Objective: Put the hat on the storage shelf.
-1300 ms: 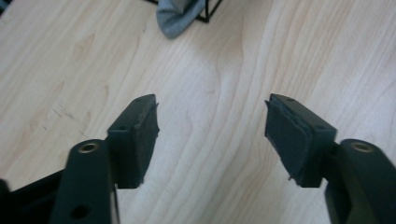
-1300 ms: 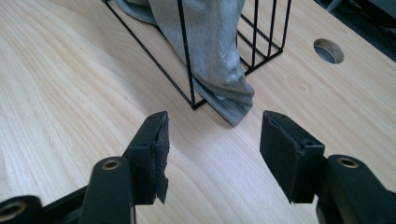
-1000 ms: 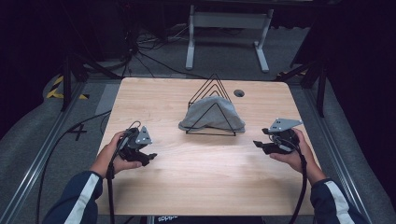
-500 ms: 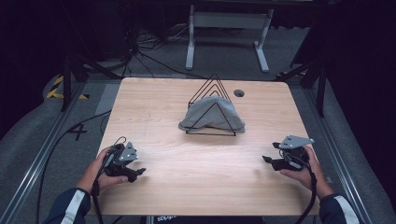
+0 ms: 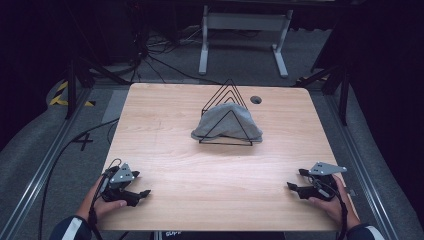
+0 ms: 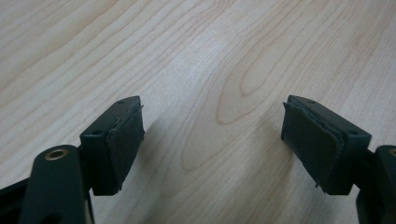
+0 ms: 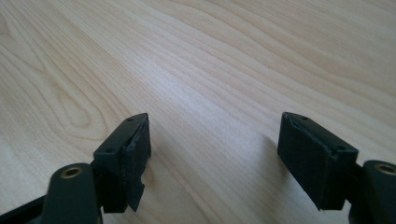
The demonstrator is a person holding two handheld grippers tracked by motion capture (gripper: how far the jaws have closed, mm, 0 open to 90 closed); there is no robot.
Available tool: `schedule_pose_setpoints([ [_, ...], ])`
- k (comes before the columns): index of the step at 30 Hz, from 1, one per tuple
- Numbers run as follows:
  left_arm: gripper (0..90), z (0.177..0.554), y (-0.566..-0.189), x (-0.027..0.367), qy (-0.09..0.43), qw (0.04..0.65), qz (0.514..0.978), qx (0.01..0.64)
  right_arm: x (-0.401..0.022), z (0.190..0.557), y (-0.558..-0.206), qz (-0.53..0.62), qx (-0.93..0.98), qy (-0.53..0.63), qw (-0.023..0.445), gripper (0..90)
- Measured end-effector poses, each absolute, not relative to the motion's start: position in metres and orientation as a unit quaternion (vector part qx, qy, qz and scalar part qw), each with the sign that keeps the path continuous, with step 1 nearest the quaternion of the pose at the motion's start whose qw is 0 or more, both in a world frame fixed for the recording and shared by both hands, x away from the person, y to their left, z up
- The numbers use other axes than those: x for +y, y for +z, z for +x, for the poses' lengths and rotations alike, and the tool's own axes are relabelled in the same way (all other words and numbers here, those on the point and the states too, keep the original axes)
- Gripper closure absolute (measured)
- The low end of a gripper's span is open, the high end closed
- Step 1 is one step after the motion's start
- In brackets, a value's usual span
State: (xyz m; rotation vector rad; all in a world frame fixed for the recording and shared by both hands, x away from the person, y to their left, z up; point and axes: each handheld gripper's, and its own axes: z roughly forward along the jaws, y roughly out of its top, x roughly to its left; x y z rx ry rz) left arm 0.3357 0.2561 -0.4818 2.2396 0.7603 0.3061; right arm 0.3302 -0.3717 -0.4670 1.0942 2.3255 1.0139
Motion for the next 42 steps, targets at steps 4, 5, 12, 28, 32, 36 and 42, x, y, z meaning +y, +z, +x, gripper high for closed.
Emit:
schedule_pose_setpoints([
  [4, 17.9, 0.3316, -0.4825, 0.256, 0.125, 0.368, 0.866, 0.314, -0.3756, 0.3273, -0.4676, 0.399, 0.821, 0.359, 0.195, 23.3],
  [5, 17.5, 0.3315, -0.4826, 0.2559, 0.125, 0.368, 0.866, 0.315, -0.3755, 0.3272, -0.4677, 0.399, 0.821, 0.359, 0.194, 23.2],
  [12, 14.9, 0.3313, -0.4834, 0.255, 0.13, 0.368, 0.862, 0.323, -0.3751, 0.328, -0.468, 0.406, 0.819, 0.355, 0.197, 20.4],
  [28, 14.0, 0.3315, -0.4835, 0.2548, 0.132, 0.367, 0.861, 0.326, -0.3744, 0.329, -0.4681, 0.412, 0.815, 0.355, 0.198, 19.1],
  [32, 14.0, 0.3315, -0.4835, 0.2548, 0.132, 0.367, 0.861, 0.326, -0.3744, 0.329, -0.4681, 0.413, 0.815, 0.355, 0.198, 19.1],
  [36, 13.2, 0.331, -0.4832, 0.2537, 0.13, 0.364, 0.861, 0.329, -0.3746, 0.3293, -0.4682, 0.413, 0.815, 0.353, 0.199, 18.2],
  [42, 11.9, 0.3314, -0.4828, 0.2534, 0.13, 0.36, 0.863, 0.33, -0.3746, 0.3293, -0.4682, 0.414, 0.815, 0.353, 0.199, 18.2],
])
